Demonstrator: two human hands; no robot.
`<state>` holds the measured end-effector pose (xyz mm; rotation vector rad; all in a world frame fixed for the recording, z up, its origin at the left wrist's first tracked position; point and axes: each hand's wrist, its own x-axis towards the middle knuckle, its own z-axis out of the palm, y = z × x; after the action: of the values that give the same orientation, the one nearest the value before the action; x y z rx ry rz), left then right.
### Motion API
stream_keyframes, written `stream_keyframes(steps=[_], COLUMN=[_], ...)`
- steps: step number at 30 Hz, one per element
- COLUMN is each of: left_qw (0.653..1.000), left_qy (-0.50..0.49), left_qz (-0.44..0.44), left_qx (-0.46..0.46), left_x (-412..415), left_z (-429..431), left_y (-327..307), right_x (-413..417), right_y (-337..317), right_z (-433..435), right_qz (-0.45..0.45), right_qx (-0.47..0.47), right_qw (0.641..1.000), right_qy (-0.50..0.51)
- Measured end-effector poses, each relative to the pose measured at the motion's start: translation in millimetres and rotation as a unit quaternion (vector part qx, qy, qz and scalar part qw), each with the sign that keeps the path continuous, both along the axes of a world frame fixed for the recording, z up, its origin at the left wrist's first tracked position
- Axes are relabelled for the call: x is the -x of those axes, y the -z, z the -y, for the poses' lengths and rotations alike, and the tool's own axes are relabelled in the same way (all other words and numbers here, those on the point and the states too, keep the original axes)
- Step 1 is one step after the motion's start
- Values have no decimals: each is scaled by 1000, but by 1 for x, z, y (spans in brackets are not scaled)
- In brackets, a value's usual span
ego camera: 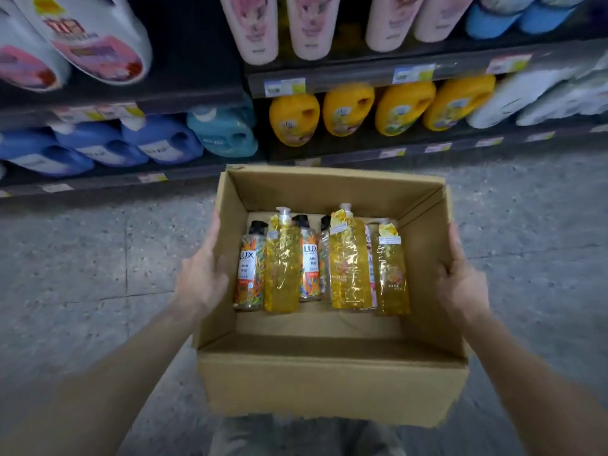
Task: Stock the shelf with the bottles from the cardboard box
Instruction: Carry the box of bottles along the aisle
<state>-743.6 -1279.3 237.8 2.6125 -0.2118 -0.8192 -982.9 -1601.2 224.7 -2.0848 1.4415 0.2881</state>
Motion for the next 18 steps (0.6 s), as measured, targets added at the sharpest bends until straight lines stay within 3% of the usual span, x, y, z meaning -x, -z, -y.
stream_keyframes(steps=[11, 18], left_qw=[997, 995], left_qy=[-58, -93], left_qz=[40, 32], left_qx=[-7, -9], left_x=[-33, -60], left_z=[26, 42], left_y=[199, 275], right_x=[-75, -120], right_y=[193, 269], right_z=[56, 63], right_qz=[8, 13], right_qx=[17, 9], right_qw=[998, 998], right_qy=[-65, -61])
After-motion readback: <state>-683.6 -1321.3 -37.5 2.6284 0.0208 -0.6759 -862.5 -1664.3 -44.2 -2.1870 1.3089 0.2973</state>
